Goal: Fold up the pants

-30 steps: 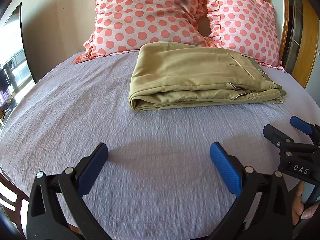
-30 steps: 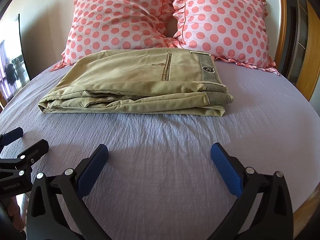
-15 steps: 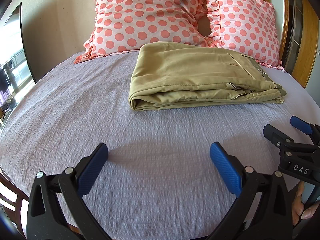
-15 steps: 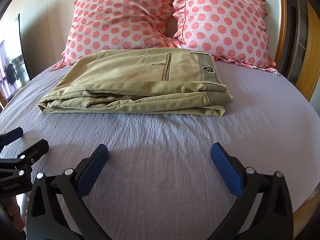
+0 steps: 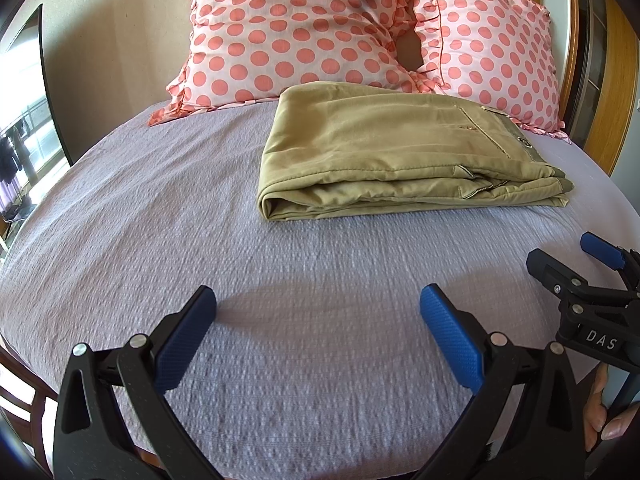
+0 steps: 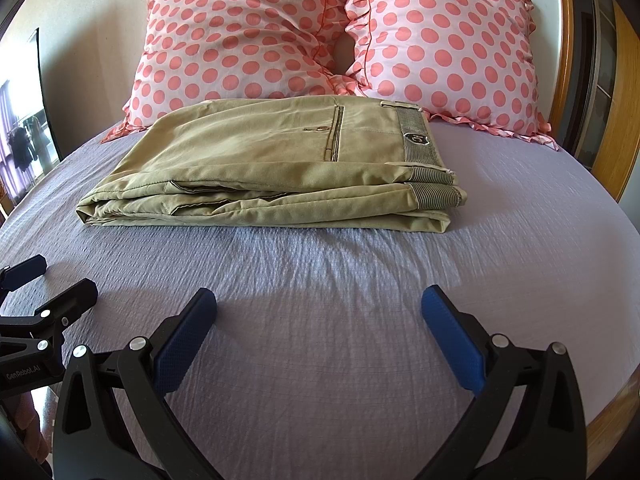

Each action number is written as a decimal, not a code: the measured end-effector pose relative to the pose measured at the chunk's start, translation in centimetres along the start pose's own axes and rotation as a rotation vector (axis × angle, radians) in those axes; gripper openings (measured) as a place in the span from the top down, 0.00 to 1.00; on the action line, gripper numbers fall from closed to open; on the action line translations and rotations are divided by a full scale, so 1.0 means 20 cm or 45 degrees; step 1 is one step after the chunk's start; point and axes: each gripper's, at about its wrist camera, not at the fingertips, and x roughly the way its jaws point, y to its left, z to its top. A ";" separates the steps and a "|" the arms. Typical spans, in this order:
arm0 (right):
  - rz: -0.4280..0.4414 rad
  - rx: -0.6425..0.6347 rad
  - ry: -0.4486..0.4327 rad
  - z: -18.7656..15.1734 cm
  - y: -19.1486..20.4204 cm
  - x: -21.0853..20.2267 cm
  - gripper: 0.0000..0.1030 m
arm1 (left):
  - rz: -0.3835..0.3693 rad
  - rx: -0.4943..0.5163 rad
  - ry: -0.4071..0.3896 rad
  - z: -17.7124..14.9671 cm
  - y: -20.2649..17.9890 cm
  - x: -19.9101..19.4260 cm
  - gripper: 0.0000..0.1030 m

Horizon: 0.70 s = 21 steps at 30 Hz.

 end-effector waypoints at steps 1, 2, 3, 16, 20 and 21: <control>0.000 0.000 0.000 0.00 0.00 0.00 0.01 | 0.000 0.000 -0.001 0.00 0.00 0.00 0.02; 0.000 0.000 0.000 0.00 0.00 0.00 0.01 | -0.001 -0.001 -0.001 0.00 0.00 0.00 0.02; 0.000 0.000 0.000 0.00 0.00 0.00 0.01 | -0.001 0.000 -0.001 0.00 0.00 0.00 0.02; 0.000 0.000 0.001 0.00 0.00 0.00 0.01 | -0.002 0.001 -0.003 0.00 0.00 0.00 0.02; 0.000 0.000 0.001 0.00 0.00 0.00 0.01 | -0.003 -0.001 -0.001 0.01 0.00 0.00 0.02; 0.001 -0.001 0.001 0.00 0.00 0.00 0.01 | -0.002 -0.001 0.000 0.01 0.00 0.00 0.02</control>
